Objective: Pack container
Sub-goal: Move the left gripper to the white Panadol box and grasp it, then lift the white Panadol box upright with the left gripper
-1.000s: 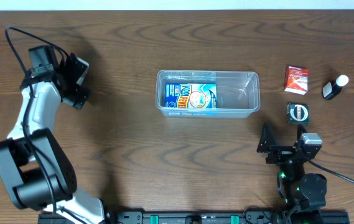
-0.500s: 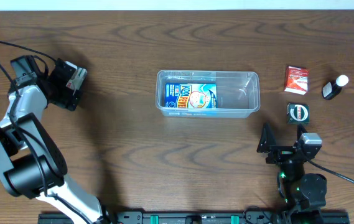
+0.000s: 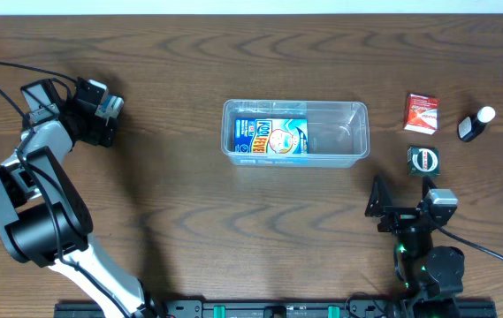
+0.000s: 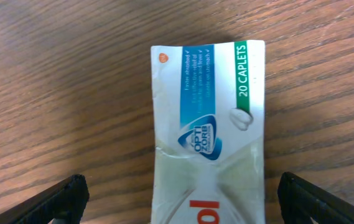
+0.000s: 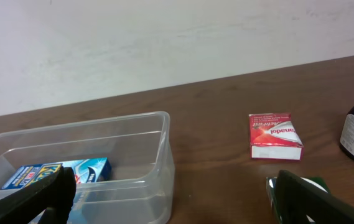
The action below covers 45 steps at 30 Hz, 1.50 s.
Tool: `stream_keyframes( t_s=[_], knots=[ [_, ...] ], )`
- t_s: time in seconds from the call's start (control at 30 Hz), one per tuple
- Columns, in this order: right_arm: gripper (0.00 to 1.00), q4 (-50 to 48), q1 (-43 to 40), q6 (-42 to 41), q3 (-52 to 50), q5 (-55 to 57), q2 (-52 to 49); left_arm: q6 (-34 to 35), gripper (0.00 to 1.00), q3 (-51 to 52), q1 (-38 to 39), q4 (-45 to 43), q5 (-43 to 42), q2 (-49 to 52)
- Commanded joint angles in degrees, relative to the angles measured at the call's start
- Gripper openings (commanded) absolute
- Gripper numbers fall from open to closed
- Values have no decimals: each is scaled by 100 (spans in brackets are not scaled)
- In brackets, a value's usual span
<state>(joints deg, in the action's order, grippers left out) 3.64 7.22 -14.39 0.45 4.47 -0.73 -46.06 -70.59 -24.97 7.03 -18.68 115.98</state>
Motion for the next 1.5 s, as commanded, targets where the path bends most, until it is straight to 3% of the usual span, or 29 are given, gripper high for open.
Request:
stream_keyframes(
  t_s=[0.0, 0.5, 0.7, 0.9, 1.07, 1.47],
  knots=[
    [99, 20, -46, 74, -13, -2, 9, 98, 98, -52, 7, -11, -254, 72],
    [99, 20, -46, 76, -13, 0, 9, 380, 98, -59, 2, -350, -579, 393],
    [99, 20, -46, 76, -13, 0, 9, 446, 74, -59, 2, -345, -579, 369],
    [99, 20, -46, 76, -13, 0, 9, 487, 71, -59, 2, -345, -619, 153],
    [99, 20, -46, 76, -13, -2, 9, 483, 50, -59, 2, -330, -789, -238],
    [99, 20, -46, 76, -13, -2, 9, 479, 51, -59, 391, -295, -857, -977]
  ],
)
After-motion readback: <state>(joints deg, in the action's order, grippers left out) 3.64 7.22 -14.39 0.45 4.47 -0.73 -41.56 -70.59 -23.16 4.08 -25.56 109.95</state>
